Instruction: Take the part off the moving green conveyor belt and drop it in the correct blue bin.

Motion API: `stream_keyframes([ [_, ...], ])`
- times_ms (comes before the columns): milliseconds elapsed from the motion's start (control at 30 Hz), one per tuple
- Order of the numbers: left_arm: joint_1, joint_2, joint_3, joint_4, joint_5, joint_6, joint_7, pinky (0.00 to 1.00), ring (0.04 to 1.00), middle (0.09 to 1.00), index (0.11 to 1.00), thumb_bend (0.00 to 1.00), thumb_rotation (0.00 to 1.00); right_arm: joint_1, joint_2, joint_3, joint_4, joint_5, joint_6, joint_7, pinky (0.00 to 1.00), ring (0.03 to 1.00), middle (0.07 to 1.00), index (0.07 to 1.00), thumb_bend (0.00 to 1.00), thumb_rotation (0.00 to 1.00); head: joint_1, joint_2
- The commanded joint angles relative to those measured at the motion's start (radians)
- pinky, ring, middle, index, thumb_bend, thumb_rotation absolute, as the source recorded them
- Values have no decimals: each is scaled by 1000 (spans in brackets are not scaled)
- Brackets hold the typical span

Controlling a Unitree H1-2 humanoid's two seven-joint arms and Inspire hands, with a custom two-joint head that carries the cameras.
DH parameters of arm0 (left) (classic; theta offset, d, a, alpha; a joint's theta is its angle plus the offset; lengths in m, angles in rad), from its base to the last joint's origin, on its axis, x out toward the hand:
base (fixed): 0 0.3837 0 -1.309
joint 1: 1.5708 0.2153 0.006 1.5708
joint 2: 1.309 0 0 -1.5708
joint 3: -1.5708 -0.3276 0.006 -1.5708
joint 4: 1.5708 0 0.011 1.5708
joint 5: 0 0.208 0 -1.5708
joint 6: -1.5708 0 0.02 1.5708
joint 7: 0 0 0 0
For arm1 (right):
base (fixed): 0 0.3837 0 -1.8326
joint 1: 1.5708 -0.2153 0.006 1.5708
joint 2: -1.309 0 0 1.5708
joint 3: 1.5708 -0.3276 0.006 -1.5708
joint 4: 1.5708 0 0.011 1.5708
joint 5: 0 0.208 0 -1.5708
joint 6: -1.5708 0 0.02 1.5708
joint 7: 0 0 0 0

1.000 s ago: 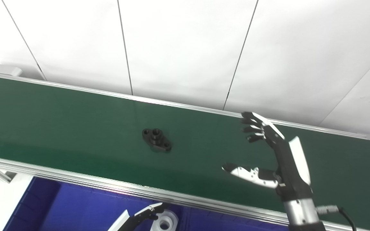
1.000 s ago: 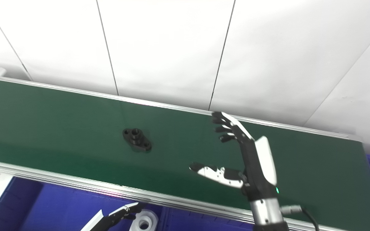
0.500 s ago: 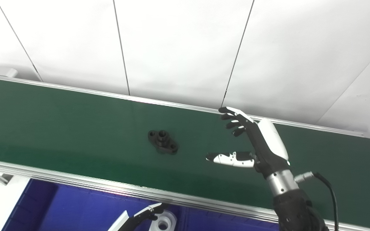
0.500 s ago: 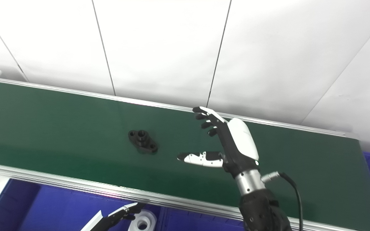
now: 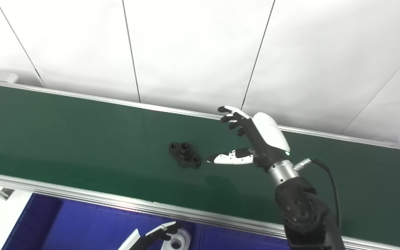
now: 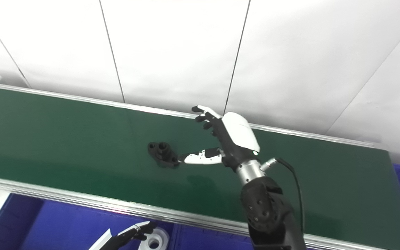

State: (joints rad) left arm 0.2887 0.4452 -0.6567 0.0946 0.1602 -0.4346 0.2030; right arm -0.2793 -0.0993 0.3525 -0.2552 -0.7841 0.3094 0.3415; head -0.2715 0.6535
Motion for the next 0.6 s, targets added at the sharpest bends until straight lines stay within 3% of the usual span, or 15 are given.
stream_keyframes([
  [0, -10, 19, -5, -9, 3, -35, 19, 785, 846, 884, 861, 853, 418, -56, 12, 12, 2, -29, 24, 2, 620, 724, 763, 856, 784, 342, 0, 0],
  [200, -17, 20, -8, -6, 1, -35, 18, 780, 841, 880, 856, 859, 411, -101, 12, 46, 86, -61, 12, 1, 582, 715, 768, 857, 783, 352, -1, -2],
  [567, -24, 17, -16, 2, 7, -35, 28, 780, 843, 880, 855, 858, 408, -182, 13, 98, 248, -98, 22, 5, 647, 774, 817, 860, 775, 374, 2, -5],
])
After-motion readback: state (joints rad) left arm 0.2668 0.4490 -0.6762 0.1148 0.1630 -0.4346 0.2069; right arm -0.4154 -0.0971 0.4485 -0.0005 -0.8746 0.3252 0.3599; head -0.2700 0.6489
